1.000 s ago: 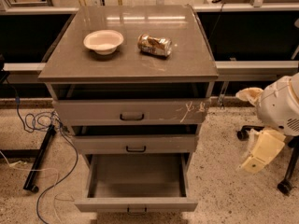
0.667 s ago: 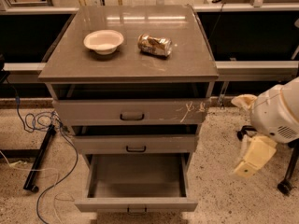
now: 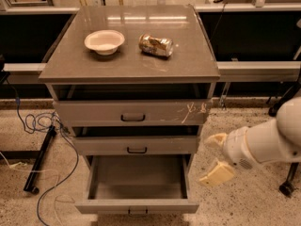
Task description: Close bottom drawer
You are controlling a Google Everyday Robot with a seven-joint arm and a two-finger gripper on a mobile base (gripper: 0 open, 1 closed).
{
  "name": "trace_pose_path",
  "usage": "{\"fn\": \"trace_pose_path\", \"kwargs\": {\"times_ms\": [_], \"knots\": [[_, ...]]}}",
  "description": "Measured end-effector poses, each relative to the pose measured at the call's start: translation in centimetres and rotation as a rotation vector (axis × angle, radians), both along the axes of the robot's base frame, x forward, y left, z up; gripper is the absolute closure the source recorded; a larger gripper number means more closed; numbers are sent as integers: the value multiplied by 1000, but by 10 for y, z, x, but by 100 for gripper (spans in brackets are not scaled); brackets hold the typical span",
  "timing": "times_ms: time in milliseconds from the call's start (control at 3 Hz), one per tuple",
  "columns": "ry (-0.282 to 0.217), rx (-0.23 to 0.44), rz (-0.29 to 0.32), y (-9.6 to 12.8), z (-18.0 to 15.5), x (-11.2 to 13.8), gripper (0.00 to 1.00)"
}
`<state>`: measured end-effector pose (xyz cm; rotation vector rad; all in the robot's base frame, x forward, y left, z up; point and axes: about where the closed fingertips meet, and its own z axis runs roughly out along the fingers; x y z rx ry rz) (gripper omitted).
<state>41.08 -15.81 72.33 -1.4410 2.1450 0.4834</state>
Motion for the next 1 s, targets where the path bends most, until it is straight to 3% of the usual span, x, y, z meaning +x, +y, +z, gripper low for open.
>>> {"fn": "trace_pose_path", "kwargs": {"times_ms": [333, 667, 1000], "knots": [[0, 17, -41, -1, -48, 4, 50], [45, 2, -83, -8, -97, 2, 73], [43, 2, -87, -8, -99, 3, 97]]}}
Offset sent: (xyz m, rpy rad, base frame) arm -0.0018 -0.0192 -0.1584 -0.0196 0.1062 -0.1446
